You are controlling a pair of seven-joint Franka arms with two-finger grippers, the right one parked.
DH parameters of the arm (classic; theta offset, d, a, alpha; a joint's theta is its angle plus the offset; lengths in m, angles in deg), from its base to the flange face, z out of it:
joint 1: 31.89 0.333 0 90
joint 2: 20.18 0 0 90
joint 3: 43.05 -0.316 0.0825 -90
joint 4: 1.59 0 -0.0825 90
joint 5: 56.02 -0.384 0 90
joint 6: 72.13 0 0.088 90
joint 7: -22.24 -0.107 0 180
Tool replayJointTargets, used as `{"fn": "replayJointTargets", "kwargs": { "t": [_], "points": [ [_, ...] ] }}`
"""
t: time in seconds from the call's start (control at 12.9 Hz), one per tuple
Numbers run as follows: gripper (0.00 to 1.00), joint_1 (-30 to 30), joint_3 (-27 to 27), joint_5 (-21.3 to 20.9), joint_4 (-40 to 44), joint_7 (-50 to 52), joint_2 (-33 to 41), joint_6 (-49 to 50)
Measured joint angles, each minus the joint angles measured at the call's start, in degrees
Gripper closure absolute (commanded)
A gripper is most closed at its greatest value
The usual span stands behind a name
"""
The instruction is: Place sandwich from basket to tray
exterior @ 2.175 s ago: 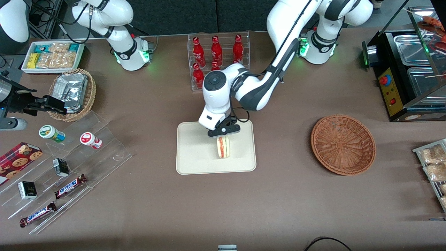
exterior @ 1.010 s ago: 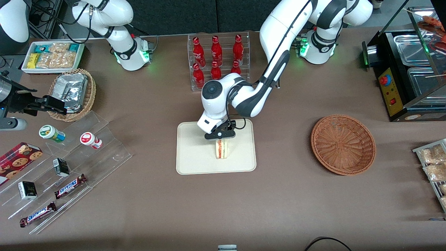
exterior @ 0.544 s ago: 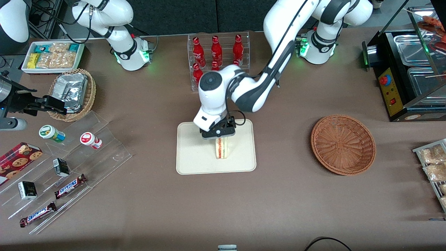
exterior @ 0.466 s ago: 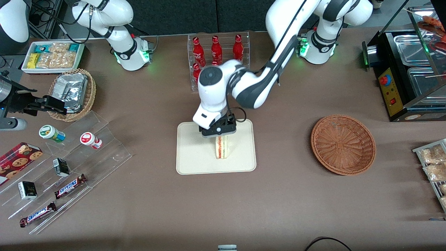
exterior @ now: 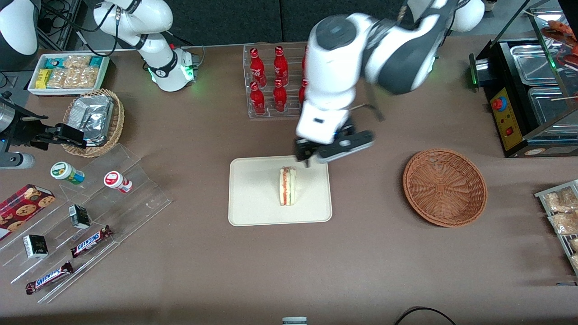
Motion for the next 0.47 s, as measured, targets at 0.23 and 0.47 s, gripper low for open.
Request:
{"fn": "replayJointTargets", "kwargs": {
  "t": [0.23,0.47],
  "points": [
    [0.00,6.7,-0.3,0.0,-0.2,-4.8,5.4,7.3],
    [0.00,12.3,-0.4,0.0,-0.4,-14.4,9.0,13.7]
  ]
}}
